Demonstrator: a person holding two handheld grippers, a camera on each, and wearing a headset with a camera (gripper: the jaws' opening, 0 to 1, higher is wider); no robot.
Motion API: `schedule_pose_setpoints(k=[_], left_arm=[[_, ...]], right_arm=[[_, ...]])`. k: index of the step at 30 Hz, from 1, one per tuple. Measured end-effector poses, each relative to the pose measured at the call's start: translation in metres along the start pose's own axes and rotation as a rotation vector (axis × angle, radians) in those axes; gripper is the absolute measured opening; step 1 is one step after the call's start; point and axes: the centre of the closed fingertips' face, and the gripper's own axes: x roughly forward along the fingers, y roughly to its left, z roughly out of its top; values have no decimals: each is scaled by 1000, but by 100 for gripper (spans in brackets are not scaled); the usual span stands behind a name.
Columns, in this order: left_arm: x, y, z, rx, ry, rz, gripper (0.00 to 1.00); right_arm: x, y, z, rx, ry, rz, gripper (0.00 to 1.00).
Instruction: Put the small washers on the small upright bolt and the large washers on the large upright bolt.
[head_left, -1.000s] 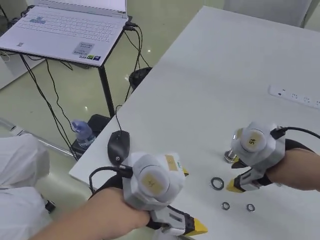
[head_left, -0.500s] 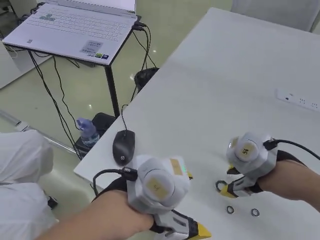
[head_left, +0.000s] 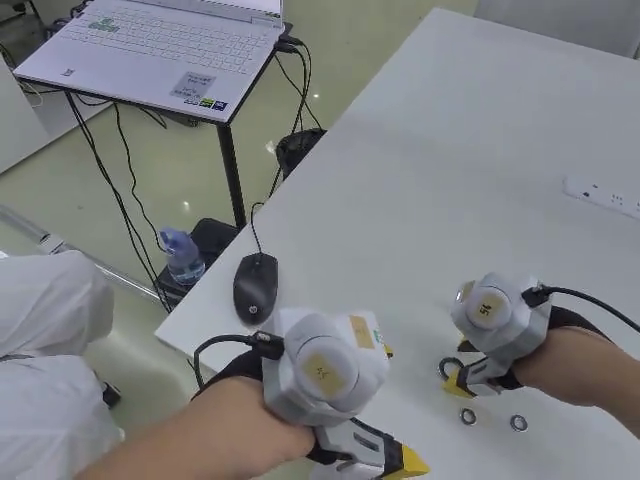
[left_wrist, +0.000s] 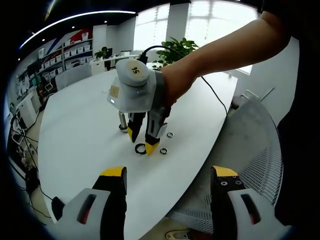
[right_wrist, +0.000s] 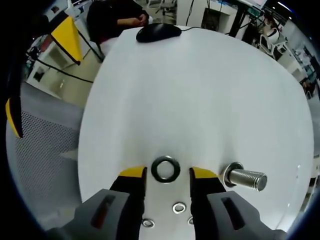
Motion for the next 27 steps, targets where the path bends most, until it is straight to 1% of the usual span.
schedule_pose_setpoints(k=[8,13,17,20,21,22,23,25,27], left_arm=[[-1,1,-3,-8,-2,3,67],[0,1,-5,-9,3,2,66],[0,0,-3,-6,0,0,66],[0,0,-2,-6,-2,1,66],[0,1,-3,-5,1,1,66],[0,1,-3,-6,2,1,66],[0,1,-2,-11,-1,0,66],[0,2,-1,-13,-8,2,66],[0,3,-1,-8,-2,4,66]], right_arm=[[0,-1,0,0,20,-2,35],[1,0,1,1,64,-1,35],[1,0,0,3,79,-1,35],[1,2,-1,3,84,-1,33],[1,4,-2,3,95,0,31],[1,6,-2,-21,107,0,29],[2,7,-2,-21,107,-2,28],[1,6,-2,-21,107,-1,26],[1,5,-2,-11,105,-1,25]])
